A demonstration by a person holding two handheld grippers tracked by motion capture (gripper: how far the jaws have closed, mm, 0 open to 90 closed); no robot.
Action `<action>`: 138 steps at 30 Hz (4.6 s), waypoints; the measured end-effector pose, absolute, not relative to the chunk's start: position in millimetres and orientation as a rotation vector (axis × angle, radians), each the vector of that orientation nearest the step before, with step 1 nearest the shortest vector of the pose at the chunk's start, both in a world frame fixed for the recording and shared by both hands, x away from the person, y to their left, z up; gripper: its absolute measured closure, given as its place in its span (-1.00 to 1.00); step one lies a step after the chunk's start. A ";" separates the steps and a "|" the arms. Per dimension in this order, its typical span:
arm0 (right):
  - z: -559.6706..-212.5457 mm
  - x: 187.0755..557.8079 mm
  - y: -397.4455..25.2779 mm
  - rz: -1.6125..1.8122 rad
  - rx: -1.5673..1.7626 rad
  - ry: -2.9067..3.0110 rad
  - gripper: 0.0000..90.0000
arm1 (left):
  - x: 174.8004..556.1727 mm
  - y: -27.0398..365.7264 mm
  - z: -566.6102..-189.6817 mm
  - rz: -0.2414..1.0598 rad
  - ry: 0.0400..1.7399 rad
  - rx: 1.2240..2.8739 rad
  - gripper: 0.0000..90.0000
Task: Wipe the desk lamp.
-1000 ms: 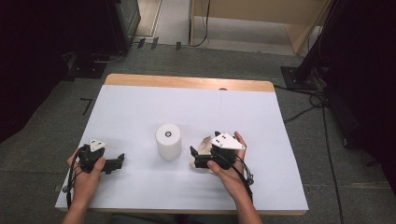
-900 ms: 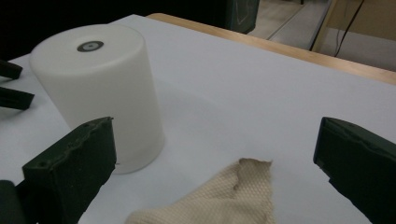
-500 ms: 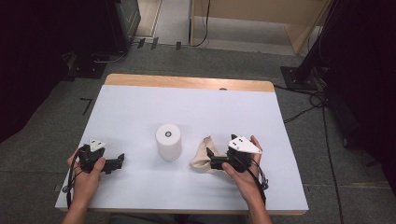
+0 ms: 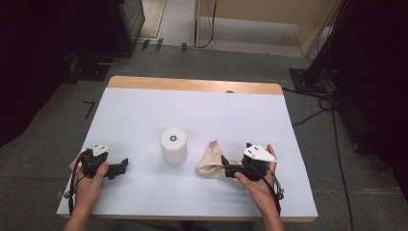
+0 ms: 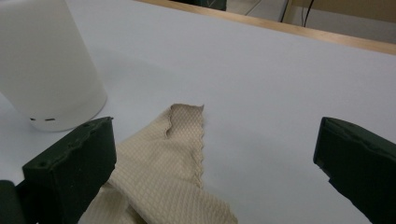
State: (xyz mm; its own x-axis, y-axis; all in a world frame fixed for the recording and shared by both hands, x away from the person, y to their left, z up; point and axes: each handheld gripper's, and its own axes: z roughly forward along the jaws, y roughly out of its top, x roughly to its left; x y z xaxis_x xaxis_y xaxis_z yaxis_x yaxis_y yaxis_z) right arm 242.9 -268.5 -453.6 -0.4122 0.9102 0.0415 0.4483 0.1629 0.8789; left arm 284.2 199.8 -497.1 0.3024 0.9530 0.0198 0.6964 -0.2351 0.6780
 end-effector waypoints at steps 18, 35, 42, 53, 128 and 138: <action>-475.1 241.2 -278.7 1.160 1.352 1.968 -1.00 | 272.7 167.9 -474.8 0.409 0.981 1.903 -0.86; -481.7 244.0 -276.6 1.153 1.350 1.999 -1.00 | 277.2 112.2 -460.3 0.259 0.806 1.945 -1.00; -485.3 245.7 -276.4 1.164 1.344 2.029 -1.00 | 284.1 91.2 -464.3 0.294 0.790 1.982 -1.00; -487.4 244.6 -267.3 1.159 1.313 2.069 -1.00 | 298.1 64.5 -469.6 0.335 0.829 1.980 -1.00; -495.5 262.5 -218.0 1.237 0.985 2.375 -0.58 | 289.5 76.0 -460.2 0.297 0.653 2.213 -0.82; -501.5 278.8 -210.6 1.204 0.982 2.441 -0.69 | 291.3 73.9 -462.0 0.306 0.632 2.208 -0.82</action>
State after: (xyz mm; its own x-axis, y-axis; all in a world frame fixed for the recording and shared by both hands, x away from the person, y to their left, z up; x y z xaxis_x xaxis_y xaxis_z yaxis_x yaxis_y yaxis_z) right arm 278.8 -210.6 -501.5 -0.7426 0.6660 0.0707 0.4614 0.4321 0.7749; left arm 291.3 73.9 -462.0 0.8459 0.5333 0.0108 0.3396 -0.5541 0.7600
